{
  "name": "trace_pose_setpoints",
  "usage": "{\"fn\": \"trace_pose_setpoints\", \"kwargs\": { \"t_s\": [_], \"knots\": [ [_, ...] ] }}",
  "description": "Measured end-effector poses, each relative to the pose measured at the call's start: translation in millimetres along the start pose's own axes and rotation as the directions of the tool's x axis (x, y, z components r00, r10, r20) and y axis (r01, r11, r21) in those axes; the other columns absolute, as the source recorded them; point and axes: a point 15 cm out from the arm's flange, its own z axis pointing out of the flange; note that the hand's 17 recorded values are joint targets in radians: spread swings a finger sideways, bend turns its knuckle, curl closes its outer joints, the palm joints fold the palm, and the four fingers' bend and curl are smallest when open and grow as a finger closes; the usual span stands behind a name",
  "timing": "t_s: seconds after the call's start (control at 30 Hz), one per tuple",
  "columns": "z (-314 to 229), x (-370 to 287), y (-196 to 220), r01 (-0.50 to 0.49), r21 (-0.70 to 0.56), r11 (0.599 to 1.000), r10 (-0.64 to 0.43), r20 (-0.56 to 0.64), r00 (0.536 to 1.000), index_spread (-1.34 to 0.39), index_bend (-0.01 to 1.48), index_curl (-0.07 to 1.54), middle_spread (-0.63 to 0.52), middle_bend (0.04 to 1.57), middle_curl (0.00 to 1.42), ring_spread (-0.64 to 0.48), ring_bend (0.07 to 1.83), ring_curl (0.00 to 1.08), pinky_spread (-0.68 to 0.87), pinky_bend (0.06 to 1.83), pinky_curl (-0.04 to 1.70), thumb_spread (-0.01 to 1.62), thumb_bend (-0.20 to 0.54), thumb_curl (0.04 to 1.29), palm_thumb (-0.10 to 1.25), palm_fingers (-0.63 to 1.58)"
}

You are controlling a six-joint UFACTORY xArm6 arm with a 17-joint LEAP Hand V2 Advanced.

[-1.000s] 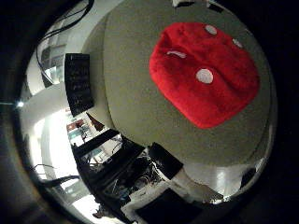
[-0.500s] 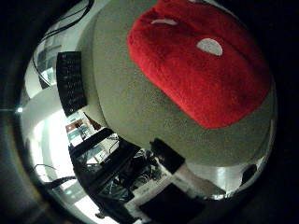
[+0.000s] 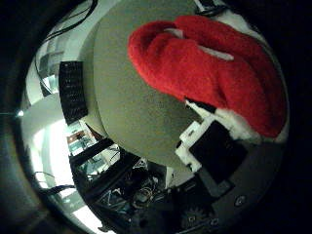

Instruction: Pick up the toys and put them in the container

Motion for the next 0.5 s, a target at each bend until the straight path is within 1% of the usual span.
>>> {"fn": "trace_pose_setpoints", "kwargs": {
  "t_s": [0.03,0.07,0.13,0.17,0.23,0.27,0.33,0.4,0.5],
  "knots": [
    [-3.3,1.8,-0.6,0.001,0.003,1.000,-0.001,-0.003,1.000,-0.43,1.02,0.64,-0.34,0.53,0.46,-0.12,0.20,0.16,0.13,0.19,0.01,1.05,-0.012,0.42,1.06,0.59],
    [-6.4,3.5,-1.3,0.001,0.006,1.000,-0.001,-0.006,1.000,-0.43,0.98,0.64,-0.37,0.59,0.49,-0.17,0.23,0.17,0.10,0.18,0.00,1.05,-0.011,0.43,1.07,0.64],
    [-20.5,11.3,-4.3,0.001,0.021,1.000,-0.001,-0.022,1.000,-0.43,0.93,0.63,-0.40,0.65,0.53,-0.26,0.33,0.21,0.02,0.19,-0.01,1.05,-0.011,0.43,1.08,0.70],
    [-28.0,15.2,-5.2,0.001,0.029,1.000,-0.001,-0.029,1.000,-0.43,0.87,0.62,-0.42,0.64,0.56,-0.32,0.43,0.24,-0.07,0.24,0.00,1.05,-0.012,0.43,1.08,0.77],
    [-44.1,21.8,-4.6,0.002,0.036,0.999,-0.001,-0.040,0.999,-0.44,0.80,0.61,-0.44,0.60,0.59,-0.39,0.57,0.30,-0.20,0.36,0.01,1.05,-0.013,0.43,1.09,0.83],
    [-51.6,23.9,-5.4,0.004,0.041,0.999,-0.002,-0.046,0.999,-0.44,0.75,0.61,-0.45,0.57,0.60,-0.42,0.65,0.34,-0.28,0.45,0.02,1.05,-0.012,0.43,1.09,0.87],
    [-69.7,24.2,-6.9,0.016,0.040,0.999,-0.014,-0.054,0.998,-0.45,0.72,0.62,-0.47,0.54,0.63,-0.44,0.72,0.39,-0.38,0.57,0.05,1.05,-0.014,0.43,1.09,0.87],
    [-82.7,22.5,-2.0,0.025,0.026,0.999,-0.024,-0.047,0.999,-0.45,0.73,0.64,-0.49,0.54,0.68,-0.45,0.77,0.45,-0.44,0.65,0.05,1.06,-0.011,0.43,1.10,0.82],
    [-108.3,13.5,2.2,0.031,0.023,0.999,-0.030,-0.018,0.999,-0.46,0.75,0.67,-0.50,0.55,0.74,-0.46,0.79,0.49,-0.48,0.71,0.05,1.06,-0.014,0.44,1.10,0.79]
  ]
}}
